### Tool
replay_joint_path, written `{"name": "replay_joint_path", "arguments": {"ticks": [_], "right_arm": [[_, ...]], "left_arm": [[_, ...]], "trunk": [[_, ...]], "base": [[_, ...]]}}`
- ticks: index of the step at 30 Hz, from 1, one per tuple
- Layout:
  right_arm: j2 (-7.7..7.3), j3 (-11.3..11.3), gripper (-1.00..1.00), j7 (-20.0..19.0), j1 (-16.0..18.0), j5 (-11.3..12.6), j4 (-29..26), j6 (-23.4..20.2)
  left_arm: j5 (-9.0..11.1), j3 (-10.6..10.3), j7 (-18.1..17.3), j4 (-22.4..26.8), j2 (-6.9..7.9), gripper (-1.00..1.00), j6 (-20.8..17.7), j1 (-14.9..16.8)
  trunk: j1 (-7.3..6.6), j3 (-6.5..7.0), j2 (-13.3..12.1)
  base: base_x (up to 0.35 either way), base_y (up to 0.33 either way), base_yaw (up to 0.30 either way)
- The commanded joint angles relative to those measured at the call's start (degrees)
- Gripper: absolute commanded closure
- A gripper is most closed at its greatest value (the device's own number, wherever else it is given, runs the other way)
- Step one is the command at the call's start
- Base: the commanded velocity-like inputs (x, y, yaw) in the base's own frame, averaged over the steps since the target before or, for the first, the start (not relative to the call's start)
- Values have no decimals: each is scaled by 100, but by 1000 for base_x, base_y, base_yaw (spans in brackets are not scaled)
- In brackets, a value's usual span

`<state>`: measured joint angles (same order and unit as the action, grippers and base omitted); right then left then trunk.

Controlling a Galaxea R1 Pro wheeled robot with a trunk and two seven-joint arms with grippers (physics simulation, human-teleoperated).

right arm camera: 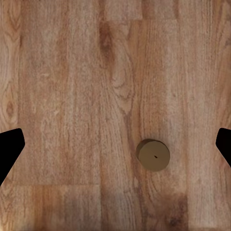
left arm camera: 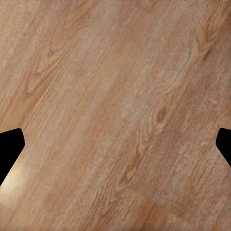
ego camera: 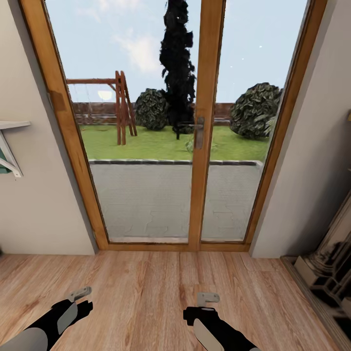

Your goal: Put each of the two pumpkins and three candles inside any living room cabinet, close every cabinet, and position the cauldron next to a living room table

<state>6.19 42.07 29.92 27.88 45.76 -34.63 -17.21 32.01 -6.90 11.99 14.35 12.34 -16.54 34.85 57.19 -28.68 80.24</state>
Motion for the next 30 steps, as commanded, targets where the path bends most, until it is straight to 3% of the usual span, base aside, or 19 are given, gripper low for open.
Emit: {"name": "replay_joint_path", "arguments": {"ticks": [1,11,21,23,26,27,30], "right_arm": [[-4,29,-100,42,7,30,-9,-20],[-4,26,-100,41,7,31,-15,-20],[4,-22,-100,41,7,47,-10,187],[5,-23,-100,46,7,47,-5,305],[8,-24,-100,48,7,47,-8,376],[9,-24,-100,49,7,47,-6,381],[12,-25,-100,57,7,54,18,404]], "left_arm": [[59,-48,40,15,5,-100,-27,0],[117,-41,33,21,13,-100,-37,4],[135,24,19,114,29,-100,-150,4],[137,14,-1,208,27,-100,-425,8],[128,20,-266,889,76,-100,-1423,12],[123,24,-318,1038,93,-100,-1593,12],[129,43,-510,1877,278,-100,-2510,13]], "trunk": [[0,-6,4],[0,-6,4],[220,-186,405],[264,-222,485],[330,-275,605],[352,-293,645],[417,-347,766]], "base": [[12,0,0],[2,0,0],[0,0,0],[0,0,0],[0,0,0],[0,0,0],[0,0,0]]}}
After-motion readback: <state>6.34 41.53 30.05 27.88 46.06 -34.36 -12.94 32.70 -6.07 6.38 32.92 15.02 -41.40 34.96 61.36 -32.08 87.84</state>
